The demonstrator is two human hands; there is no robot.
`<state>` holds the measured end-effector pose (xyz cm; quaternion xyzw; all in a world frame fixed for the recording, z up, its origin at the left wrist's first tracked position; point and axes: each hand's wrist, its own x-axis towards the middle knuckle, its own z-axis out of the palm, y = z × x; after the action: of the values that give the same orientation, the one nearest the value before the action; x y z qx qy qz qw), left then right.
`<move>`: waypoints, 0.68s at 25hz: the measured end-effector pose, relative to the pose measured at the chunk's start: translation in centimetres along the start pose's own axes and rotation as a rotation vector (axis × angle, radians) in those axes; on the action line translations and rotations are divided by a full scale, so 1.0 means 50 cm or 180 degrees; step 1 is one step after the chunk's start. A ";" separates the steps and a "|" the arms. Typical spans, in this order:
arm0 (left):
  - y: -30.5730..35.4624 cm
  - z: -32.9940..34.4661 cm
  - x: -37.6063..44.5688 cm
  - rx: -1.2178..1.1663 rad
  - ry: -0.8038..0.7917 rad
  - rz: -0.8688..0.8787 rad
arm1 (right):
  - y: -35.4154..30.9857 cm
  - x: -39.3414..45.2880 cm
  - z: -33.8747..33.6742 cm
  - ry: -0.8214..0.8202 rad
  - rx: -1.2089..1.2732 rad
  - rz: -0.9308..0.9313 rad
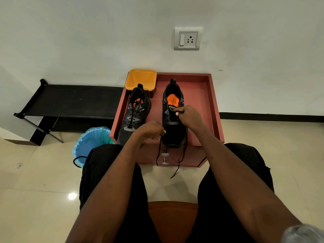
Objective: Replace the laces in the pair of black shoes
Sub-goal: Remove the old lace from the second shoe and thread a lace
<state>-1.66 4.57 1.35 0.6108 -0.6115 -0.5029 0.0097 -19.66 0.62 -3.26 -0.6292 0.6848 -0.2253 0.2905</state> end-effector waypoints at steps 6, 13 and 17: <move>-0.020 -0.015 -0.046 0.0216 -0.0856 -0.0294 | -0.008 -0.012 -0.003 0.0003 -0.0041 0.0027; -0.023 -0.011 -0.012 0.0475 0.0296 -0.0165 | -0.026 -0.039 -0.020 0.0204 0.0087 -0.0017; -0.014 0.002 0.002 -0.0168 0.0592 -0.0017 | -0.023 -0.068 -0.027 -0.0214 -0.0444 0.0539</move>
<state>-1.23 4.72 0.81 0.6561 -0.5928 -0.4599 0.0812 -19.61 3.82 -1.11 -0.5950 0.7394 -0.1304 0.2868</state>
